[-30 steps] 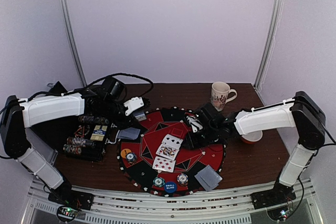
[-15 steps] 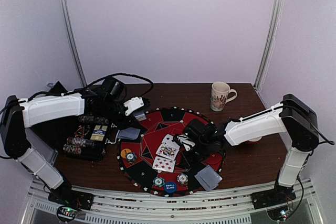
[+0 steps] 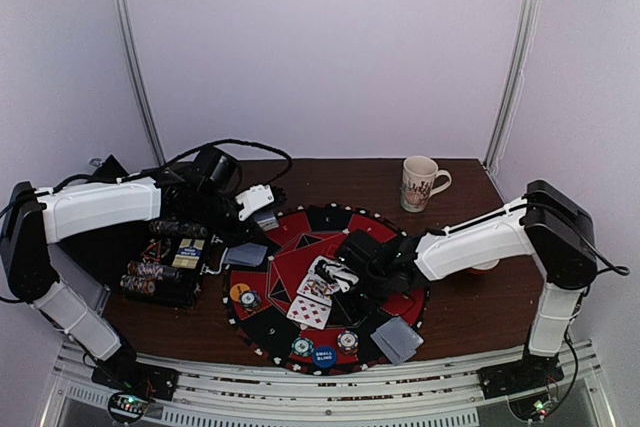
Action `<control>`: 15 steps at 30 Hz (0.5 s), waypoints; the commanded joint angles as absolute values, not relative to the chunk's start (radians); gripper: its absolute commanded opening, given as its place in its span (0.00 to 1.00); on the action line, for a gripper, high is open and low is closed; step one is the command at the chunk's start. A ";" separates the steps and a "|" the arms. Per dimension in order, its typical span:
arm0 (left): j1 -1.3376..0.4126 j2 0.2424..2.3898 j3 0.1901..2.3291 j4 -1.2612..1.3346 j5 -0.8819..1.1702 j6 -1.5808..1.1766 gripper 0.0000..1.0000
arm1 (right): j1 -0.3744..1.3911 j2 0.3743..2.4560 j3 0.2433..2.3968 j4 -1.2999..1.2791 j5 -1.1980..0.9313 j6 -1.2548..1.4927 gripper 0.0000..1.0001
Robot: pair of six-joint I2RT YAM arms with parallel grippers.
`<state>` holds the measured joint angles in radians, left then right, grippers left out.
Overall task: Distribute texas hold em gaming equipment
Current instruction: Adjust the poker card in the community card area.
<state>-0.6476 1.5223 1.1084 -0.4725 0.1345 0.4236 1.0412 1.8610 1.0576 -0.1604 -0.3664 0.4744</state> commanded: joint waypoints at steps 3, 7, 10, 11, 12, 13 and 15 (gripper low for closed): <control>-0.646 1.517 1.115 -0.440 0.137 0.416 0.33 | 1.051 1.883 1.073 -0.185 -0.378 0.463 0.00; -0.645 1.516 1.115 -0.441 0.137 0.416 0.33 | 1.052 1.882 1.080 -0.190 -0.383 0.457 0.00; -0.646 1.516 1.115 -0.440 0.137 0.416 0.33 | 1.051 1.863 1.091 -0.215 -0.372 0.434 0.00; -0.645 1.515 1.115 -0.440 0.138 0.417 0.33 | 1.050 1.848 1.094 -0.222 -0.372 0.424 0.00; -0.646 1.515 1.115 -0.440 0.138 0.417 0.33 | 1.045 1.833 1.096 -0.230 -0.377 0.413 0.00; -0.645 1.515 1.115 -0.440 0.140 0.416 0.33 | 1.040 1.814 1.101 -0.235 -0.386 0.405 0.00; -0.646 1.516 1.116 -0.440 0.140 0.417 0.33 | 1.010 1.764 1.100 -0.228 -0.422 0.403 0.00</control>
